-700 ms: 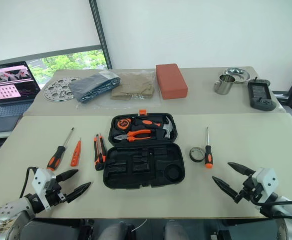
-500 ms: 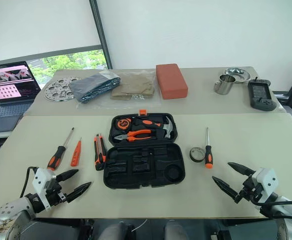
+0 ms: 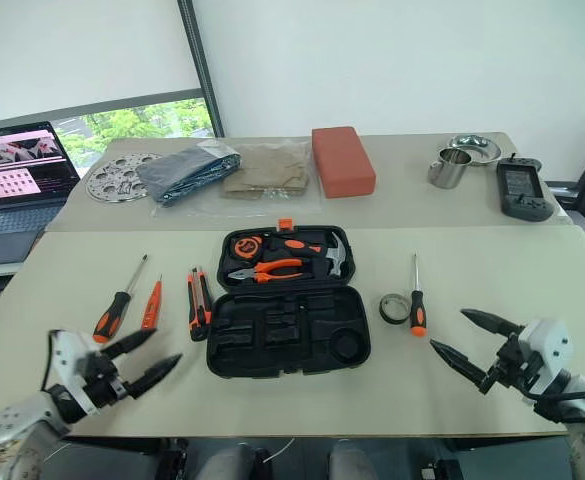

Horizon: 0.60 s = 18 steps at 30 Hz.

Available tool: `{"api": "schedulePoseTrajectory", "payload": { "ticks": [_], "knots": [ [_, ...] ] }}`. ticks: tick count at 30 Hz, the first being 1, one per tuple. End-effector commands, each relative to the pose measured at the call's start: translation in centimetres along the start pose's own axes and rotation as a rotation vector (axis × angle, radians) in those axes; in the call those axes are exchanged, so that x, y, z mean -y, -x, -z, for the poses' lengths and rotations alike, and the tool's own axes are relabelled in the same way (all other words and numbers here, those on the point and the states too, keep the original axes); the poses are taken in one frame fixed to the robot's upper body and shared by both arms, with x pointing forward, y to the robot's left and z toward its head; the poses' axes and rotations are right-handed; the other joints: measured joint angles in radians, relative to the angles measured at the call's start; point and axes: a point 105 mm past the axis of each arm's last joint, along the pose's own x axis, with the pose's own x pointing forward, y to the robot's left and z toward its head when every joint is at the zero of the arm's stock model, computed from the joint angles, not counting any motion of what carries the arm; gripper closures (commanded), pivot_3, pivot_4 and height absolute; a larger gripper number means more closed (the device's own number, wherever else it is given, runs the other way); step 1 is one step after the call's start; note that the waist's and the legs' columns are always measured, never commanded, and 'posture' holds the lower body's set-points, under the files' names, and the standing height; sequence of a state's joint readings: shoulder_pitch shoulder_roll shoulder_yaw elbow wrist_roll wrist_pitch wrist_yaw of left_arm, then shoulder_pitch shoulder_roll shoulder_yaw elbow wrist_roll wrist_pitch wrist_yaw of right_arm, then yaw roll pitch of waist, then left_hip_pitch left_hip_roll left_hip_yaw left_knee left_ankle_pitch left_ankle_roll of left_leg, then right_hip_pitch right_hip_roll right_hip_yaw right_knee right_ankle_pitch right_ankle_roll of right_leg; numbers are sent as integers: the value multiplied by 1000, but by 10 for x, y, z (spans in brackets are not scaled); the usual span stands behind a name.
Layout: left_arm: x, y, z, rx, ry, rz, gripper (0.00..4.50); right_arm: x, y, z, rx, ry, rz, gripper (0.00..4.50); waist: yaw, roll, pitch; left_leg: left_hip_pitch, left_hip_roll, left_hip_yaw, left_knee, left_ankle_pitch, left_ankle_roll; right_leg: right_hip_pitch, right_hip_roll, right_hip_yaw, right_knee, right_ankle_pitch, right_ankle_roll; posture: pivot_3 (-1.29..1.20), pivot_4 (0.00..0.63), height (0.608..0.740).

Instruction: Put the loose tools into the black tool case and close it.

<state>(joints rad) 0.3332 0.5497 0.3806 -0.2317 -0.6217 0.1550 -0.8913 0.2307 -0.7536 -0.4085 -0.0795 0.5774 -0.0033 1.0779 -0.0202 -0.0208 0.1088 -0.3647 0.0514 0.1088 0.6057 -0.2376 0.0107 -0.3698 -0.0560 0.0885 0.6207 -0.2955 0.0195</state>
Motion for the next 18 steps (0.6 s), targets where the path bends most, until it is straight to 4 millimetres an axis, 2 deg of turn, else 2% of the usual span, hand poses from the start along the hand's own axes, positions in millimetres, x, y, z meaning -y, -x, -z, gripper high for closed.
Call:
{"api": "schedulePoseTrajectory", "payload": {
  "ticks": [1, 7, 11, 18],
  "knots": [
    [-34, 11, -30, 99, 24, -186, 80, -23, -28, -50, 94, 46, -174, 0, -1, 0, 0, 0, 0, 0, 0, 0, 0, 0, 0, 0, 1, 0, 0, 0, 150, 740],
    [-93, 18, -27, 15, 10, -495, 80, -48, -64, -81, 153, 104, -338, 0, 6, -4, 2, 4, 0, -3, 4, 0, 0, 0, 10, -1, 1, 0, 1, 0, 150, 740],
    [-92, 10, -15, -68, 16, -488, 80, -53, -74, -85, 174, 108, -374, 0, 8, -4, 0, 2, 0, -5, 2, 0, 0, -1, 10, -2, 1, 1, 0, 0, 150, 740],
    [-91, -4, 8, -182, 53, -512, 80, -57, -78, -81, 181, 98, -372, 0, 8, -1, -1, -4, 0, -14, 0, -1, -2, -2, 8, -9, -3, 1, -2, 0, 150, 740]
  ]
}}
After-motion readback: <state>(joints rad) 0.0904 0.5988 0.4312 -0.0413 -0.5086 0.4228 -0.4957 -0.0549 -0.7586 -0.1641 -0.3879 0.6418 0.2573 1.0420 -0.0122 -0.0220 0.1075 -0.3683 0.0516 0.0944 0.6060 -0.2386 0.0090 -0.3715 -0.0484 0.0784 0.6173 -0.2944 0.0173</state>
